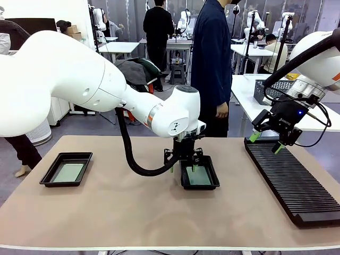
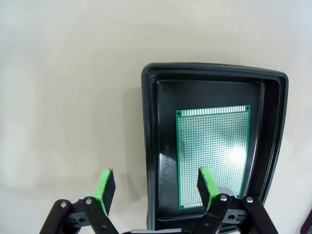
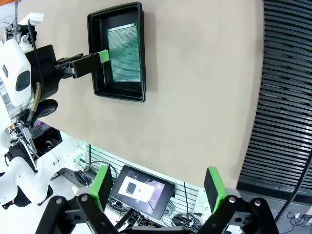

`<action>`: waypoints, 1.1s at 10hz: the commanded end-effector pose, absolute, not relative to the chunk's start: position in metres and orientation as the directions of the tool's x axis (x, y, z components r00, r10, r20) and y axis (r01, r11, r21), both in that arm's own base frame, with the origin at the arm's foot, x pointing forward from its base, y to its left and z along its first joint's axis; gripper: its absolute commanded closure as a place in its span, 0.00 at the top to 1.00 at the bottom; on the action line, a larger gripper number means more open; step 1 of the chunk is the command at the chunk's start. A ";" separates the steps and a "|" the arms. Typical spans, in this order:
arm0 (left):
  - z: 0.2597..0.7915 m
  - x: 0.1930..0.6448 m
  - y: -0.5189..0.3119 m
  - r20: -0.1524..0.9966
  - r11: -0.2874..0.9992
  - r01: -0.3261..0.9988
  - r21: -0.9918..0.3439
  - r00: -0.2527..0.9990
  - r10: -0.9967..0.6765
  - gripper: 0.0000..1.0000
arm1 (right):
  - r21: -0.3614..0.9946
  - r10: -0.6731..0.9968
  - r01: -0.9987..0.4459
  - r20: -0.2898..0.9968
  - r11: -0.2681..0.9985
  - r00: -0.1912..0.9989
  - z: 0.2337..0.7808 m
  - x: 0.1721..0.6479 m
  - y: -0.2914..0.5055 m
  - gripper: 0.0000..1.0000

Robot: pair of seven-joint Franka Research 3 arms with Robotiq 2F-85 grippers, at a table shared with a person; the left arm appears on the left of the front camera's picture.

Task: Inspect and transfer BCBs to ESD trays.
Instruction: Pick up the ESD tray and place it on the left side of the table.

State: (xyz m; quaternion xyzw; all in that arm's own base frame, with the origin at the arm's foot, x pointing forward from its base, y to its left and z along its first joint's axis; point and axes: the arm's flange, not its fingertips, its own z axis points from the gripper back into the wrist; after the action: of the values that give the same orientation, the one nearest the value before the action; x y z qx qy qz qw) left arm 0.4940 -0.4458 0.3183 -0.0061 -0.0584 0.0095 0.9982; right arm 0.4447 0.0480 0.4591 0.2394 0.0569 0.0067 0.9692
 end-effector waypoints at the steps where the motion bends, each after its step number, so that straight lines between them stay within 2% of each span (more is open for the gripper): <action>1: 0.320 0.491 -0.446 0.120 1.000 -0.017 -0.019 0.993 0.019 0.90 | 0.463 0.013 0.036 -0.102 0.885 0.995 0.459 0.445 0.049 1.00; 5: 0.318 0.495 -0.445 0.112 1.000 -0.023 -0.004 0.993 0.024 0.86 | 0.463 0.013 0.036 -0.102 0.885 0.995 0.459 0.445 0.049 1.00; 11: 0.315 0.501 -0.445 0.109 1.000 -0.028 -0.012 0.994 0.029 0.60 | 0.463 0.013 0.036 -0.102 0.885 0.995 0.459 0.445 0.049 1.00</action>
State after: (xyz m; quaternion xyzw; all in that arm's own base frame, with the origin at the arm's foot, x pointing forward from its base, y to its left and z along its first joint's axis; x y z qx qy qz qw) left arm 0.4975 -0.4449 0.3167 -0.0060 -0.0579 0.0123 0.9982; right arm 0.4447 0.0480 0.4591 0.2394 0.0569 0.0067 0.9692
